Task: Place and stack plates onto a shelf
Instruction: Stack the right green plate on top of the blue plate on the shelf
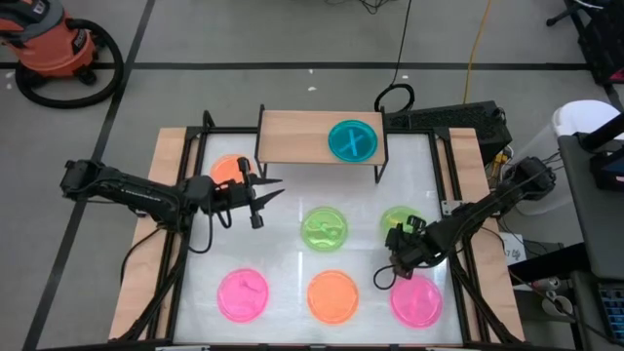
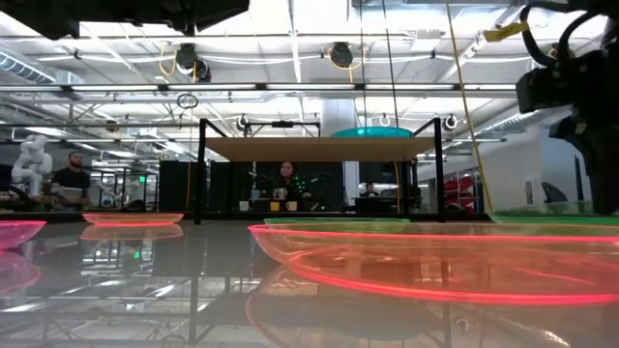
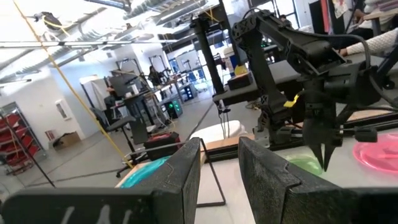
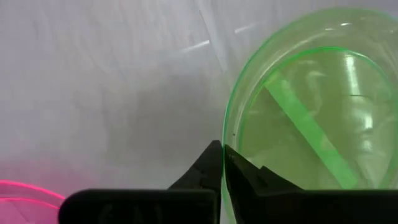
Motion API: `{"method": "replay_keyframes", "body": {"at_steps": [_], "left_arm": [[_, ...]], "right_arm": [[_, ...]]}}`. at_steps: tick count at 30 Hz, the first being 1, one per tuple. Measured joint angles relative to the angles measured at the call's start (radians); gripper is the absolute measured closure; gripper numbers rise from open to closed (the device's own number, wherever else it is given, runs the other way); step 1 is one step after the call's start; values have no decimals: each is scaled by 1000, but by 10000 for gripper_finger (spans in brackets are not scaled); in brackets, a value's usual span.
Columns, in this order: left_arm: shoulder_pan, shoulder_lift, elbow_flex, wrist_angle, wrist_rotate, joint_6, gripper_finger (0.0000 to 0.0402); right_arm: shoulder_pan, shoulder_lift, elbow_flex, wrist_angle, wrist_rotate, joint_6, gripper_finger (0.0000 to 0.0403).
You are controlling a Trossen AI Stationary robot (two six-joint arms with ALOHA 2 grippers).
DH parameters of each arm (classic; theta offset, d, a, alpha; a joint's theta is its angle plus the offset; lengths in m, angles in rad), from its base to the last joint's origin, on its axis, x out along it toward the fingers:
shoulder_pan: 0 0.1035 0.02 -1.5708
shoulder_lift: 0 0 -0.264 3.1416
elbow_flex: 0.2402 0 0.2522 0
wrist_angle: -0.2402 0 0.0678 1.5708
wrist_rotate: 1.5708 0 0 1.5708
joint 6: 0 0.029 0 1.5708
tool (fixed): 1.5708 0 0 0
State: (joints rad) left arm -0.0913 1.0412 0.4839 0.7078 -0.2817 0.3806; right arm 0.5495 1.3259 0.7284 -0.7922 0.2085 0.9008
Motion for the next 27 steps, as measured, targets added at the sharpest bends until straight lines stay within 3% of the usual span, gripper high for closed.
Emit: {"method": "replay_keyframes", "body": {"at_steps": [12, 20, 23, 27], "left_arm": [[13, 0, 0, -2, 19, -20, 287], [13, 0, 0, -2, 20, -21, 287], [13, 0, 0, -2, 21, -21, 287], [13, 0, 0, -2, 22, -21, 287]], "right_arm": [[0, -127, 77, 9, 110, -101, 403], [-1, -139, 236, 24, 266, -333, 403], [-5, -139, 281, 91, 334, -439, 403], [-28, -139, 339, 213, 349, -640, 403]]}}
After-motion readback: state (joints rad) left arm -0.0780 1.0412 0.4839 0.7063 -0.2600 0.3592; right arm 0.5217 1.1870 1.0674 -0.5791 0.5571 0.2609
